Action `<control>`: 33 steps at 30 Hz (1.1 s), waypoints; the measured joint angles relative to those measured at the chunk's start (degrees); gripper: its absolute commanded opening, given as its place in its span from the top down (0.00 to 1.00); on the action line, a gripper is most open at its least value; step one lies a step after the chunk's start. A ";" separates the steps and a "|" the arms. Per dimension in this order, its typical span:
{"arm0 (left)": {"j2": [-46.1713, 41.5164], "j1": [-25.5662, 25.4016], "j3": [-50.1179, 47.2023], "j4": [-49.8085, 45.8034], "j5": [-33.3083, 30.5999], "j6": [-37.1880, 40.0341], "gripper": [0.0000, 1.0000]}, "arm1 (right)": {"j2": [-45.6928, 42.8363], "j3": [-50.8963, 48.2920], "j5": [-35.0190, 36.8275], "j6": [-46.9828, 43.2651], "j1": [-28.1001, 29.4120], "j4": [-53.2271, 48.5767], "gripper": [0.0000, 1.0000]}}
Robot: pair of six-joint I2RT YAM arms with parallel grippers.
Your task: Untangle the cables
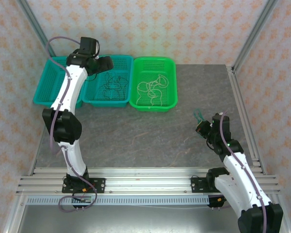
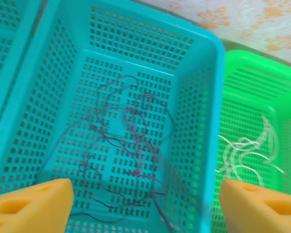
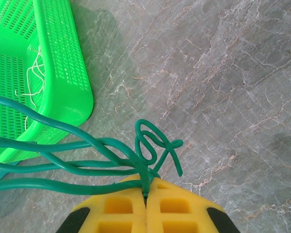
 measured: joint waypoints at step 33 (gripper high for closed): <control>-51.87 -34.05 -64.92 31.74 13.38 -9.46 0.21 | 11.74 -5.64 -20.39 -0.96 20.94 24.90 1.00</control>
